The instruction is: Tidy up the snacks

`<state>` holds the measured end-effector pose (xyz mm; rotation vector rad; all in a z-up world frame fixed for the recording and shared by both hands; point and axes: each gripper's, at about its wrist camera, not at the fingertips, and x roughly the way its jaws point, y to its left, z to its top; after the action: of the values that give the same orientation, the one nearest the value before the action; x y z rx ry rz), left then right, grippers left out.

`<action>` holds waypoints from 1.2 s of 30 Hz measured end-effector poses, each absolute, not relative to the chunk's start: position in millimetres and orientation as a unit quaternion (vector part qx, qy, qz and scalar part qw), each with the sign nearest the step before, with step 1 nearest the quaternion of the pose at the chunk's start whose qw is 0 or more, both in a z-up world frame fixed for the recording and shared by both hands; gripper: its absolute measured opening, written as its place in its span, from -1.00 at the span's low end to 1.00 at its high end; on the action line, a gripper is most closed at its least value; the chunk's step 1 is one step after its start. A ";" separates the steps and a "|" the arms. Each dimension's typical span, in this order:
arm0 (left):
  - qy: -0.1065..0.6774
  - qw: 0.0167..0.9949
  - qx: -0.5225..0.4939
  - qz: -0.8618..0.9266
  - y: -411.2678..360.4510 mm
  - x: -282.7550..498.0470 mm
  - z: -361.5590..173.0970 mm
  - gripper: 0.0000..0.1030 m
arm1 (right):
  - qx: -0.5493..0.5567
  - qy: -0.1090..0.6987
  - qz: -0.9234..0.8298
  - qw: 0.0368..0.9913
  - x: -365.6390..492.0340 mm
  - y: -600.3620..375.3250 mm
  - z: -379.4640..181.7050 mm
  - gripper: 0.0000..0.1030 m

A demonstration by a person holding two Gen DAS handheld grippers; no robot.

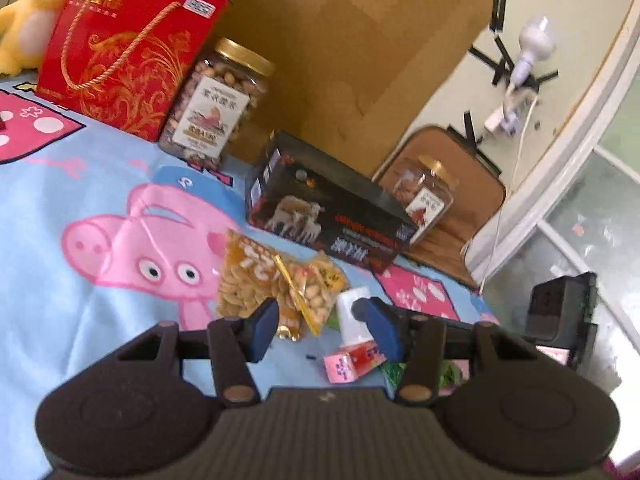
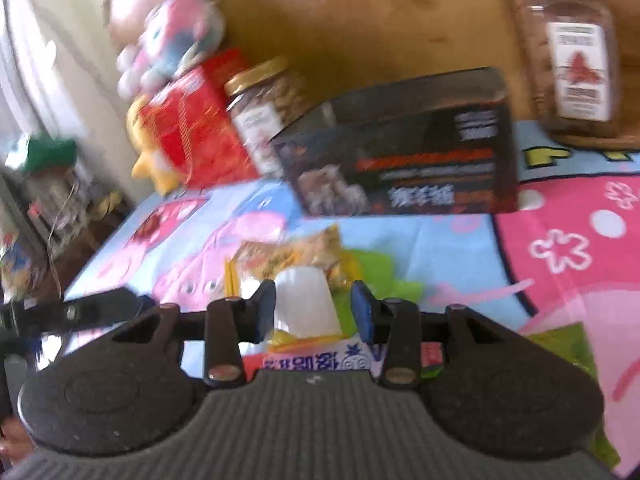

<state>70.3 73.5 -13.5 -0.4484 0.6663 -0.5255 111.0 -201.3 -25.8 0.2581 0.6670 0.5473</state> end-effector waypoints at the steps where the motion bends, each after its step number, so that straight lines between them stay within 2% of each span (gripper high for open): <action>1: 0.323 0.889 -0.209 -0.250 72.1 68.7 -14.0 -0.06 | 0.115 0.318 0.261 0.904 105.6 -205.4 -24.3 -0.17; 4: 0.327 0.887 -0.207 -0.252 72.6 68.3 -13.5 -0.06 | 0.106 0.295 0.222 0.923 82.6 -229.2 -16.4 -0.33; 7: 0.332 0.882 -0.218 -0.253 71.7 78.1 -12.3 -0.06 | 0.128 0.265 0.188 0.937 72.9 -252.2 -12.0 -0.26; 11: 0.349 0.863 -0.252 -0.265 66.1 89.9 -16.0 -0.06 | 0.189 0.249 0.258 0.914 91.4 -259.8 11.2 -0.27; 17: 0.395 0.850 -0.234 -0.259 45.1 98.7 -38.1 -0.06 | 0.139 0.328 0.290 0.888 159.2 -213.1 -2.5 -0.27; 18: 0.404 0.845 -0.236 -0.259 41.9 100.5 -44.1 -0.15 | 0.136 0.349 0.281 0.884 163.2 -210.9 -11.9 -0.27; 21: 0.397 0.849 -0.231 -0.263 42.6 99.1 -46.2 -0.30 | 0.189 0.384 0.305 0.851 163.0 -212.5 -34.0 -0.27; 24: 0.375 0.871 -0.220 -0.230 70.3 88.5 -30.0 -0.29 | 0.215 0.386 0.317 0.839 142.1 -203.8 -29.0 -0.26; 26: 0.351 0.890 -0.206 -0.204 100.1 77.6 -15.9 -0.26 | 0.220 0.385 0.362 0.820 116.9 -187.4 -19.9 -0.20; 27: 0.346 0.896 -0.208 -0.187 116.8 72.5 -11.9 -0.08 | 0.211 0.386 0.383 0.812 105.3 -174.9 -17.2 -0.20; 29: 0.346 0.900 -0.220 -0.146 145.2 61.3 -9.5 0.03 | 0.199 0.370 0.395 0.817 82.7 -163.2 -14.9 -0.20; 35: 0.346 0.894 -0.254 -0.126 180.1 15.2 -36.3 0.00 | 0.139 0.308 0.398 0.853 15.3 -156.1 -37.7 -0.19; 36: 0.322 0.908 -0.238 -0.124 176.8 6.8 -44.1 0.00 | 0.113 0.307 0.393 0.859 12.2 -148.7 -44.3 -0.19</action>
<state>6.8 176.8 -44.1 -0.4903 0.6644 -0.2554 12.2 -148.7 -44.3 0.2378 0.6451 0.8254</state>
